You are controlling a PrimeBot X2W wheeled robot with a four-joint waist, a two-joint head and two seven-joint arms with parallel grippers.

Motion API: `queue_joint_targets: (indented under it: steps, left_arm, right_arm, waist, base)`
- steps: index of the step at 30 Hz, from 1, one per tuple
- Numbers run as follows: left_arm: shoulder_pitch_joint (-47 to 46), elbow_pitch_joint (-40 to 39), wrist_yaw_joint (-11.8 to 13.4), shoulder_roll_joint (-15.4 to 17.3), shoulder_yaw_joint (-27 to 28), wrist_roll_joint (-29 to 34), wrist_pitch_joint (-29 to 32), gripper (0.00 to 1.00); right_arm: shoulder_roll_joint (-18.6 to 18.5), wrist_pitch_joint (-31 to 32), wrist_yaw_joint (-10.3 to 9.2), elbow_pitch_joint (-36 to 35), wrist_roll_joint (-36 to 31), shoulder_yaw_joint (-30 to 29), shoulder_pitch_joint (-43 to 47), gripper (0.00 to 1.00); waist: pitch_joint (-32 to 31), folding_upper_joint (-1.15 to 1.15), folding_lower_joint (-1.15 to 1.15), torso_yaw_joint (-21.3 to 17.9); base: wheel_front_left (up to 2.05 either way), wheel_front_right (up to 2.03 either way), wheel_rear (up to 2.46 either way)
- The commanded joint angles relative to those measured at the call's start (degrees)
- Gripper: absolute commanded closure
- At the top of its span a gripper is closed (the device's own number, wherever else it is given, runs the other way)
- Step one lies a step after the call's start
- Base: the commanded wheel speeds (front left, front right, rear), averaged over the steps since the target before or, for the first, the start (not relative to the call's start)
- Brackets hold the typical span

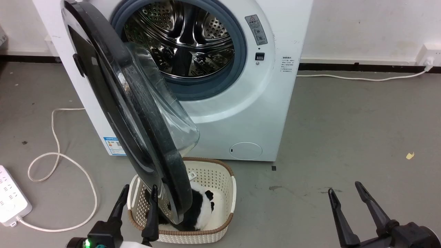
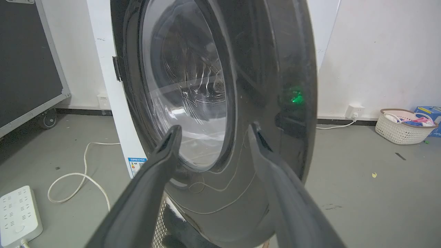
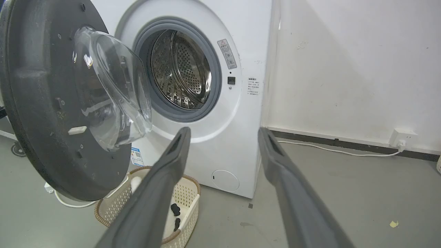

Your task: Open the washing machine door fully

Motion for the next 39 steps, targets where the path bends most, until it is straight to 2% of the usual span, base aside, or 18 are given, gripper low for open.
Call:
queue_joint_targets:
  steps: [1,2,3,7,12,13,19,25,27,31,35,39]
  left_arm:
    - [1.0,0.1,-0.4,0.0,0.0,0.3,-0.3,0.0]
    - [1.0,0.3,-0.6,-0.1,-0.1,0.3,-0.3,0.4]
    - [1.0,0.4,-0.8,-0.1,-0.2,0.4,-0.3,1.0]
    - [0.9,0.6,-1.4,-0.2,-0.5,0.6,-0.3,1.0]
    - [0.4,-1.8,-0.6,-0.5,1.2,0.6,-0.3,1.0]
    - [-0.3,-5.1,0.2,-1.1,3.8,-0.8,-0.3,1.0]
    - [-4.5,-15.9,2.5,-2.4,10.5,-3.4,-0.3,1.0]
    - [-10.1,-26.6,2.5,-2.4,12.4,-2.2,-0.3,1.0]
    - [-13.3,-30.7,2.0,-1.4,10.5,-1.1,1.8,1.0]
    - [-14.5,-33.1,1.1,-1.3,6.2,-0.1,6.3,1.0]
    - [-12.9,-31.8,0.5,-2.0,-0.2,-0.2,11.4,1.0]
    - [-9.8,-27.2,0.2,-2.7,-7.0,-1.5,16.3,1.0]
  right_arm:
    - [0.3,-0.5,0.05,-0.4,-0.2,0.1,0.1,0.0]
    - [0.4,-0.5,0.05,-0.5,-0.1,0.1,0.1,0.0]
    - [0.4,-0.5,0.05,-0.6,-0.1,0.1,0.0,0.0]
    - [0.5,-0.5,0.05,-0.9,0.4,-0.1,-0.2,0.0]
    - [0.7,-0.5,0.05,-1.0,0.6,-0.2,-0.2,0.0]
    - [0.7,-0.5,0.05,-1.1,0.8,-0.1,-0.4,0.0]
    - [0.8,-0.5,0.05,-0.9,0.9,0.0,-0.9,0.0]
    - [1.0,-0.5,0.05,-0.5,1.3,-0.1,-1.3,0.0]
    - [1.1,-0.5,0.05,-0.3,1.4,-0.4,-1.4,0.0]
    - [1.3,-0.5,0.05,-0.2,1.5,-0.4,-1.5,0.0]
    - [1.4,-0.5,0.05,0.0,1.7,-0.4,-1.7,0.0]
    - [1.6,-0.5,0.05,0.1,1.8,-0.2,-2.0,0.0]
  waist:
    - [0.0,0.0,0.0,0.2]
    - [-0.1,0.0,0.0,0.3]
    - [0.0,0.0,0.0,0.4]
    - [-0.1,0.0,0.0,0.7]
    - [-0.3,0.0,0.0,0.8]
    - [-0.4,0.0,0.0,0.7]
    - [-0.6,0.0,0.0,0.3]
    - [-0.7,0.0,0.0,-0.3]
    - [-0.6,0.0,0.0,-0.5]
    - [-0.3,0.0,0.0,-0.8]
    - [0.0,0.0,0.0,-1.1]
    - [0.4,0.0,0.0,-1.3]
  base:
    - [0.0,0.0,0.0]
    - [0.0,0.0,0.0]
    - [0.0,0.0,0.0]
    - [0.0,0.0,0.0]
    - [0.0,0.0,0.0]
    - [0.0,0.0,0.0]
    - [0.0,0.0,0.0]
    - [0.0,0.0,0.0]
    - [0.0,0.0,0.0]
    - [0.0,0.0,0.0]
    - [0.0,0.0,0.0]
    - [0.0,0.0,0.0]
